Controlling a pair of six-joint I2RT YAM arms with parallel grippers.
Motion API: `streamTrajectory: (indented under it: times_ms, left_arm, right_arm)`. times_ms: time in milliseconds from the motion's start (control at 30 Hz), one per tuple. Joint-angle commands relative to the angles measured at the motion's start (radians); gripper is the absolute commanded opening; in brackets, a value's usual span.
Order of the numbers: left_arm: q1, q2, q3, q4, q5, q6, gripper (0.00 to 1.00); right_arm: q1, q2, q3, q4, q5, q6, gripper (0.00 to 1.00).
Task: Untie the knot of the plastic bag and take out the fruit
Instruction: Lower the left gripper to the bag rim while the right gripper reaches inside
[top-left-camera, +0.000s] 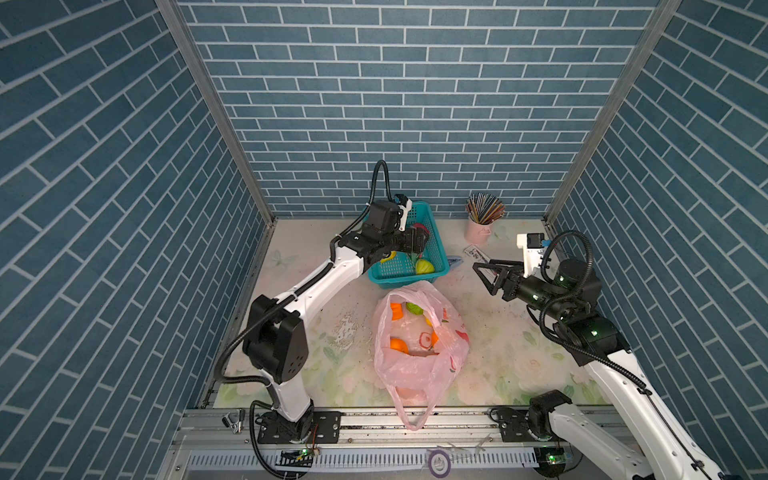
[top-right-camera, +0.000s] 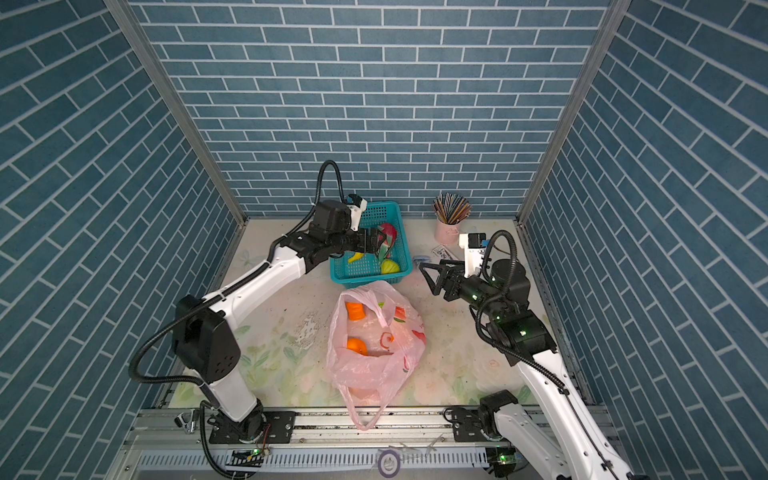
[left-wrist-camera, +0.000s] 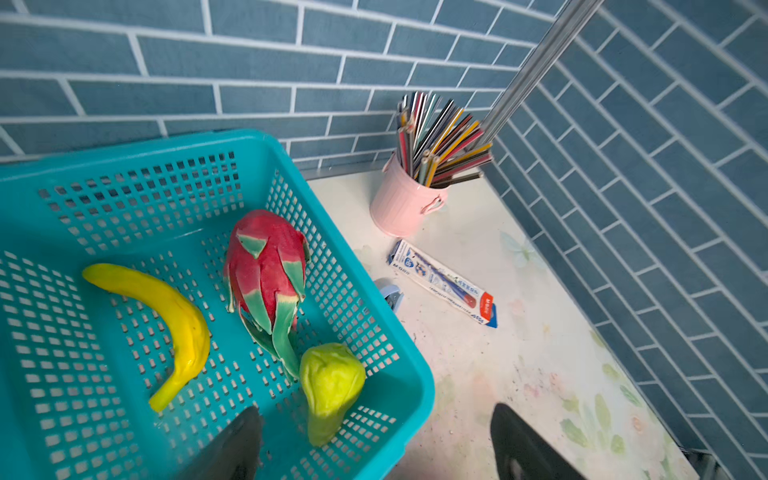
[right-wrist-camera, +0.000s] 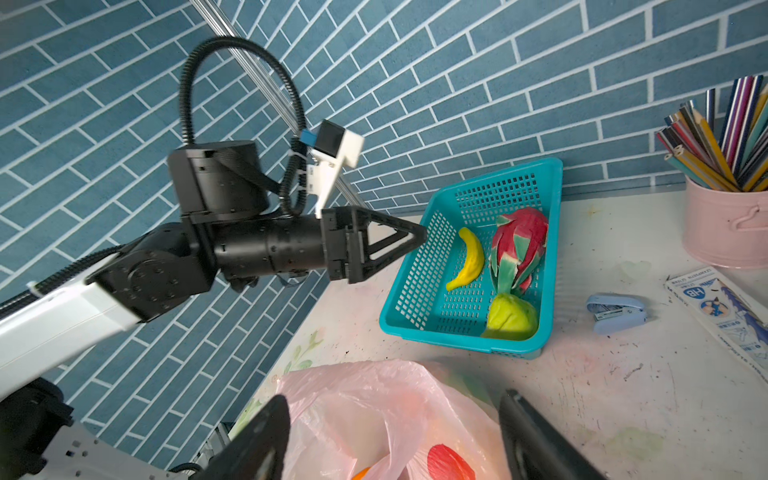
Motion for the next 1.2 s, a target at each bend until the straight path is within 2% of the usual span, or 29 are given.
streamTrajectory:
  times_ms: [0,300,600,800,933,1067,1167]
  left_arm:
    - [-0.012,-0.111,-0.081,0.049,0.027,0.036,0.87]
    - [-0.036,-0.448,-0.389,0.175,0.120,0.177,0.87]
    - [-0.044,-0.674,-0.606,0.138,0.202,0.421,0.87]
    - [-0.065,-0.715,-0.705,0.098,0.214,0.578,0.87]
    - [-0.079,-0.694,-0.732,0.114,0.154,0.617,0.87]
    - [-0.081,-0.635,-0.729,0.149,0.073,0.594,0.87]
    - [-0.081,-0.595,-0.730,0.216,0.061,0.497,0.85]
  right_arm:
    - [-0.003,-0.023,0.036,-0.048,-0.026,-0.016,0.78]
    - [-0.002,-0.032,0.052,-0.127,-0.107,-0.062,0.77]
    - [0.005,-0.032,0.050,-0.239,-0.183,-0.110,0.75]
    - [0.048,-0.031,0.022,-0.259,-0.182,-0.099,0.74]
    - [0.116,-0.022,-0.003,-0.269,-0.145,-0.093,0.74]
    - [0.222,0.005,-0.047,-0.257,-0.075,-0.083,0.73]
    - [0.311,0.023,-0.090,-0.244,0.020,-0.070,0.71]
